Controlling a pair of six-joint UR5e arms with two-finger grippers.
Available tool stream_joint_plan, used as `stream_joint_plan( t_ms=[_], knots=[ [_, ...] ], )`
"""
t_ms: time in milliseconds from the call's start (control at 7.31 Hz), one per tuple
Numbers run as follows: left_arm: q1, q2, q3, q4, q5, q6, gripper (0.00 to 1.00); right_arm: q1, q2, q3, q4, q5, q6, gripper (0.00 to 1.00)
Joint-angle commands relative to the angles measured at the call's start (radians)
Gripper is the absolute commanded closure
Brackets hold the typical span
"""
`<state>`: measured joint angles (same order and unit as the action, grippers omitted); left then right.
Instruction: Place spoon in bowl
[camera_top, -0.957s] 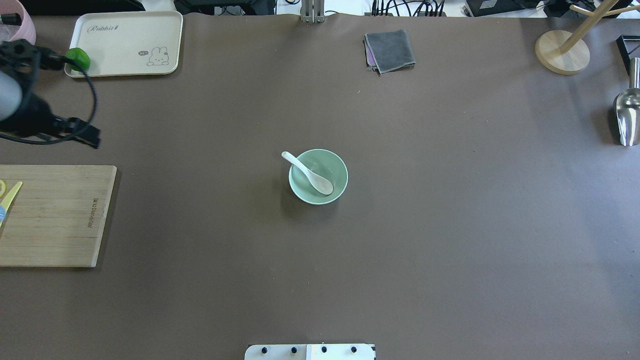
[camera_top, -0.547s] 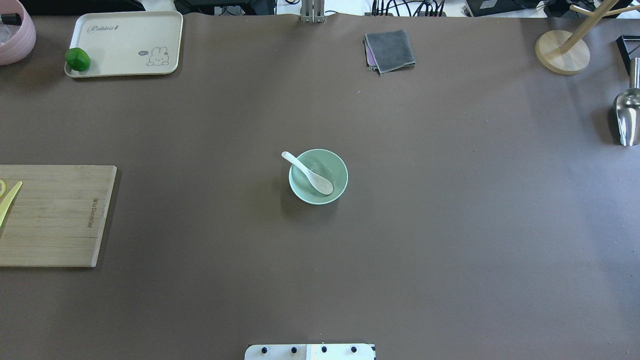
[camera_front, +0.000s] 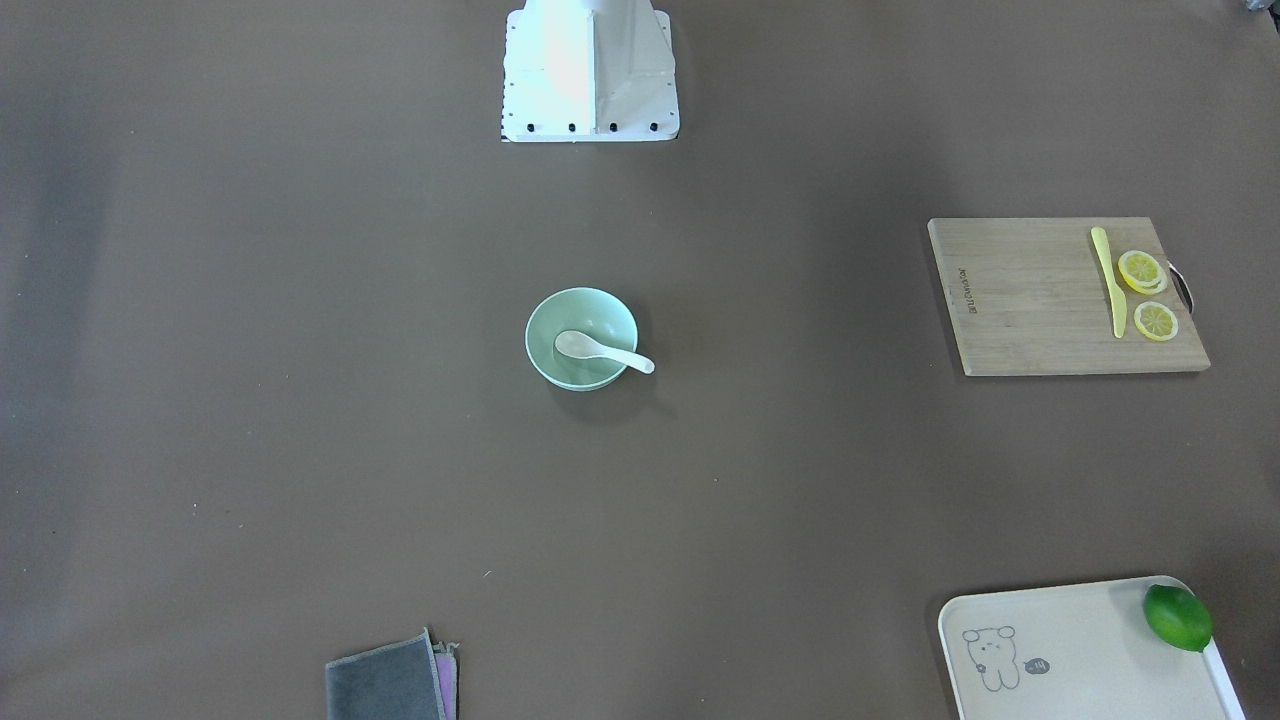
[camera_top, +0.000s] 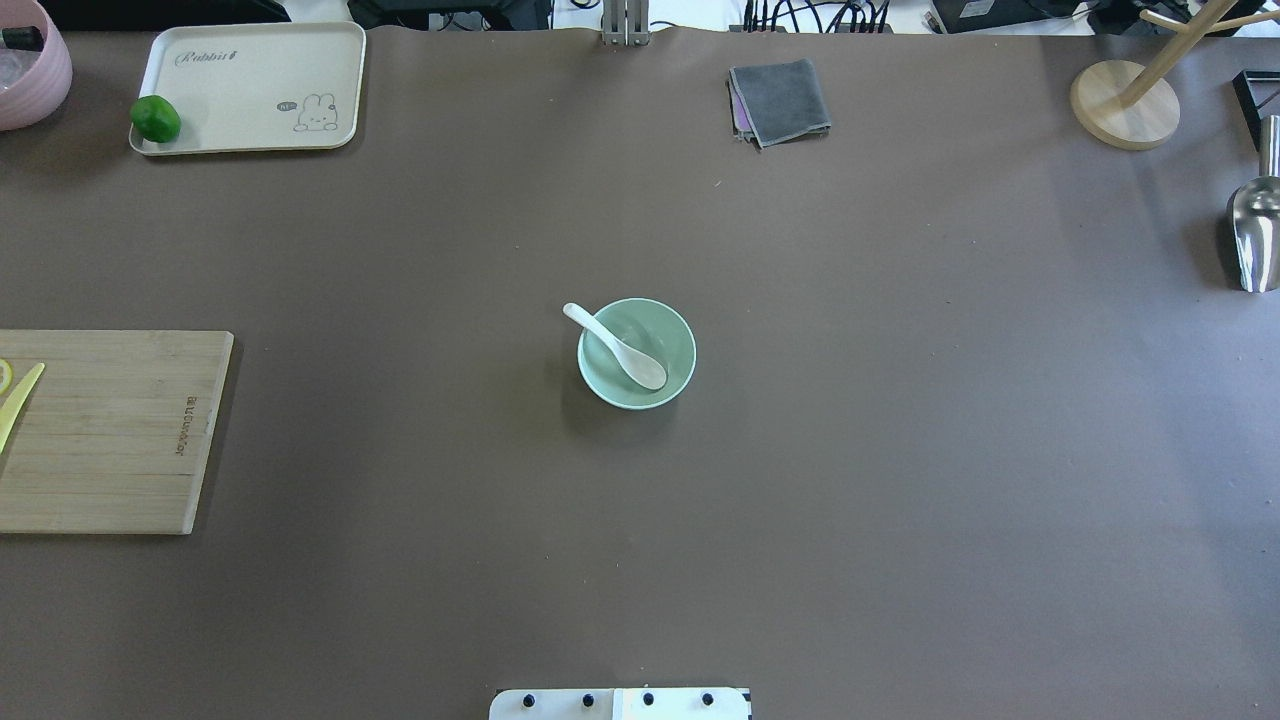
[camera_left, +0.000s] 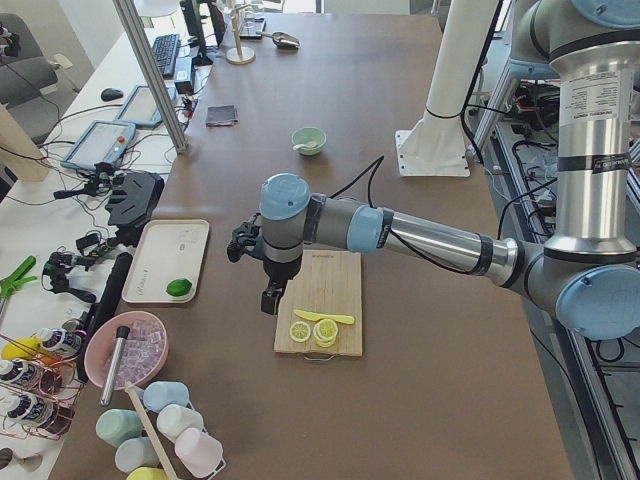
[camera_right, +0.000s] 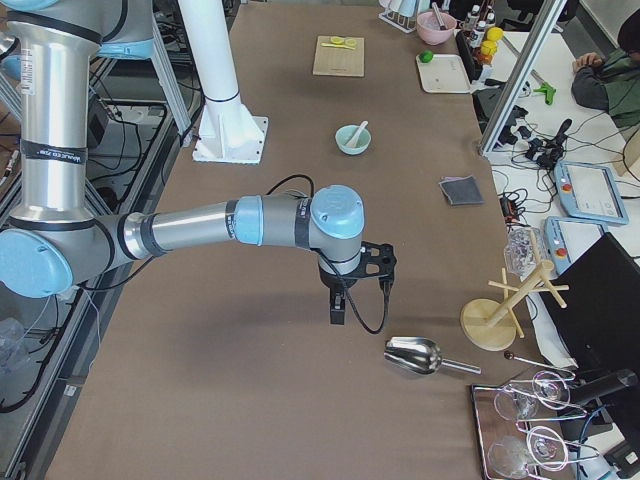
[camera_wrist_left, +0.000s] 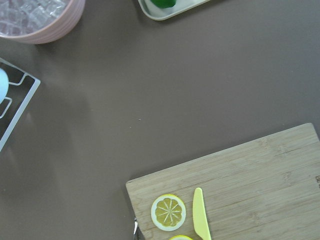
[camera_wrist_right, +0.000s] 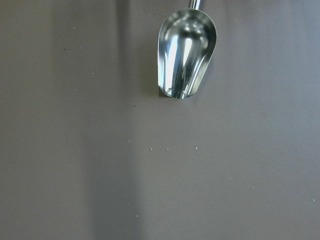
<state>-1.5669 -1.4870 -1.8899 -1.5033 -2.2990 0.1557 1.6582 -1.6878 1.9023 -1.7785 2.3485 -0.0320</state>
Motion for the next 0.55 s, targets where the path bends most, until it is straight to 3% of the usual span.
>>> stream_joint_plan(
  t_ms=[0,410],
  knots=[
    [-0.071,0.057,0.009,0.067,-0.107,0.084,0.02,0.0,-0.009,0.001,0.001,0.002,0.0,0.0],
    [-0.097,0.122,0.0,0.063,-0.135,0.085,0.02,0.0,-0.078,-0.003,0.143,0.0,0.001,0.0]
  ],
)
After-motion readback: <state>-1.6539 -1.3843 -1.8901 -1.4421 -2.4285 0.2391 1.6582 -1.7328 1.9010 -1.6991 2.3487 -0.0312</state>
